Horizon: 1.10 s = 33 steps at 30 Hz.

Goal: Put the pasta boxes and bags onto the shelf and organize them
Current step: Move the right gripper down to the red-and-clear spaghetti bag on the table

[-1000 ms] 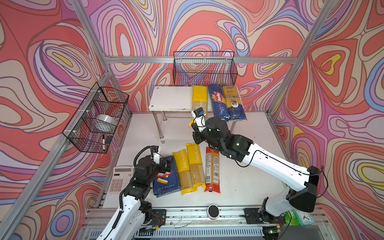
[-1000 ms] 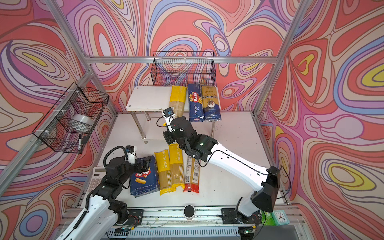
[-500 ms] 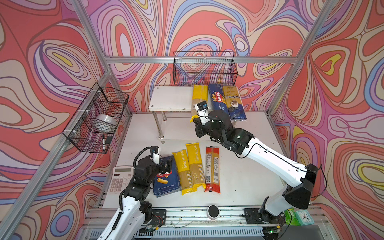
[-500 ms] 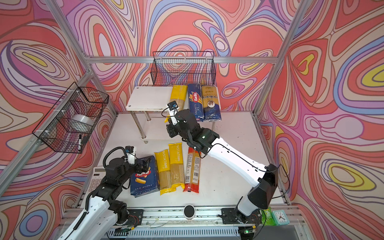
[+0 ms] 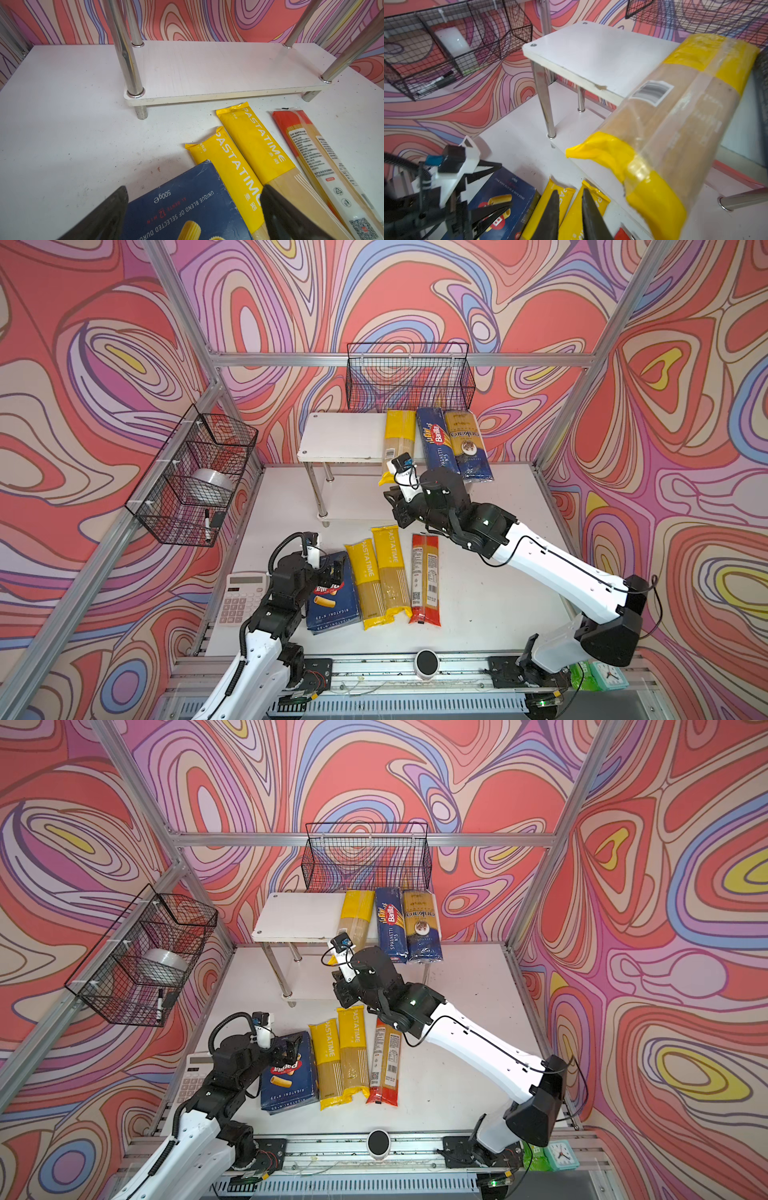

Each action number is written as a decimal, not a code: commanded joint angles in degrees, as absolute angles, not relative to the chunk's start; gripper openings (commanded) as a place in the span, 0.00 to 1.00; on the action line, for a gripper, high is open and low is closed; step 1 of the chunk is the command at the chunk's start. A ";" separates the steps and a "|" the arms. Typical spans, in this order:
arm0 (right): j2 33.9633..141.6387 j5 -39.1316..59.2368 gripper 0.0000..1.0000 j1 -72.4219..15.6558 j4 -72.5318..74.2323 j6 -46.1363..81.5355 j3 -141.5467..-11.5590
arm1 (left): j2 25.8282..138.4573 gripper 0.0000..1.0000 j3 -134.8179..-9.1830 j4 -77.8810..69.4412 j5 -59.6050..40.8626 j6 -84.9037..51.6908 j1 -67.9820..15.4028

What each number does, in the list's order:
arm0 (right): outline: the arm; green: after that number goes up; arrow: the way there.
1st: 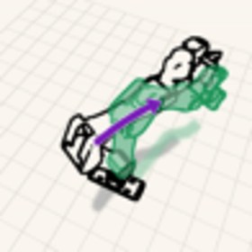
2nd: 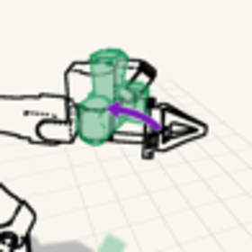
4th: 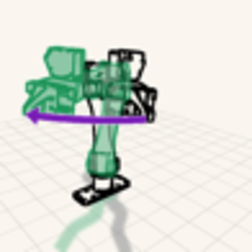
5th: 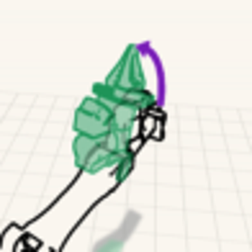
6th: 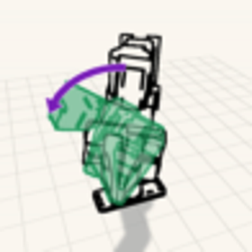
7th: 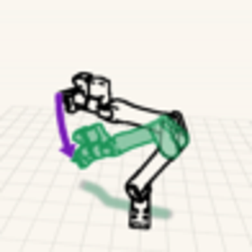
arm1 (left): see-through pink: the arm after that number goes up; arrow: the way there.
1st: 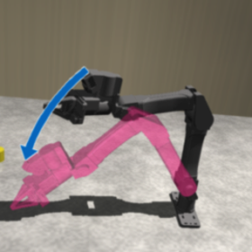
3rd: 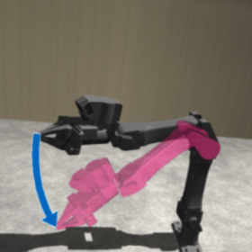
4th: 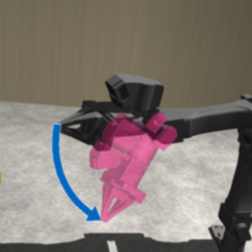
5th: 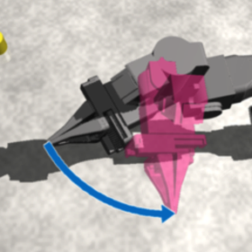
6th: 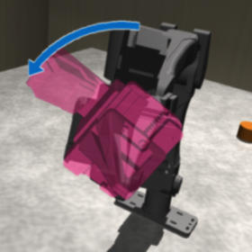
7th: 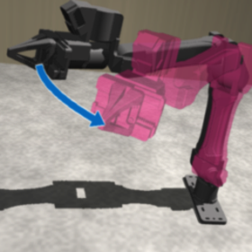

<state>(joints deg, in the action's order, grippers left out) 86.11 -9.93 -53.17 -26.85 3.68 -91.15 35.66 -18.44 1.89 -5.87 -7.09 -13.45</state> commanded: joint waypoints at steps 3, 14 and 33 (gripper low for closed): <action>79.96 -15.13 0.27 -57.69 -28.98 6.98 -84.15 | 35.51 1.00 -18.54 1.04 -5.00 -7.04 -13.18; 68.43 -16.45 0.44 -61.17 -32.05 20.53 -63.62 | 37.56 1.00 -19.24 0.68 -6.44 -6.61 -13.14; 71.07 -24.31 0.89 -61.08 -29.34 44.06 -47.25 | 34.28 1.00 -15.61 -3.14 -23.77 -12.42 -14.78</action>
